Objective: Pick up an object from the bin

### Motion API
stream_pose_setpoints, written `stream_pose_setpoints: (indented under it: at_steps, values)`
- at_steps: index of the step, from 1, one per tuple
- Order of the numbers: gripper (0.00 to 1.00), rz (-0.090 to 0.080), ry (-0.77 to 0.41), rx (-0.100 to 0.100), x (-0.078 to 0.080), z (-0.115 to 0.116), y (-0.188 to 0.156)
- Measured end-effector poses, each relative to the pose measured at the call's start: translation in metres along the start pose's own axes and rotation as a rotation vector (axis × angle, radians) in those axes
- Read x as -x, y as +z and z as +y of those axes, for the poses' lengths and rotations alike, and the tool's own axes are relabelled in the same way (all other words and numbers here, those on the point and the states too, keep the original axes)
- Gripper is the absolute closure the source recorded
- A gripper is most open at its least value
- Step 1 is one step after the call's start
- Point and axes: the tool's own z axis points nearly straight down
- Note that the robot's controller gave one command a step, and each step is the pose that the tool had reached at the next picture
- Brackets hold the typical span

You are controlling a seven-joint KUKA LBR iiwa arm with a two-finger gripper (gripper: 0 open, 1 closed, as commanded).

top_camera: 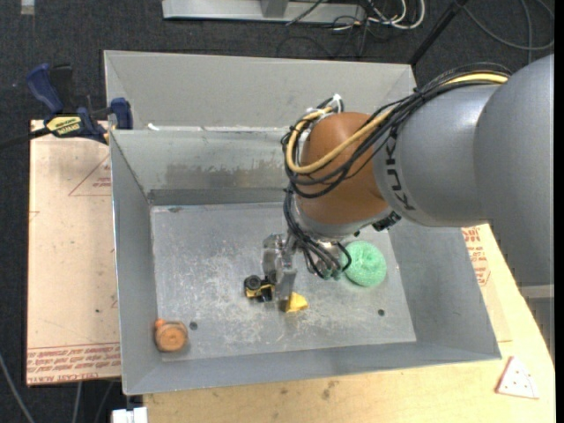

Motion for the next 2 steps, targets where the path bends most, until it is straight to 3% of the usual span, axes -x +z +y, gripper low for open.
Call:
stream_pose_setpoints:
  at_steps: [1, 2]
  values:
    - [1.0, 0.0, 0.0, 0.0, 0.0, 0.0, 0.0]
    - [1.0, -0.013, 0.02, -0.002, 0.001, -0.034, -0.191]
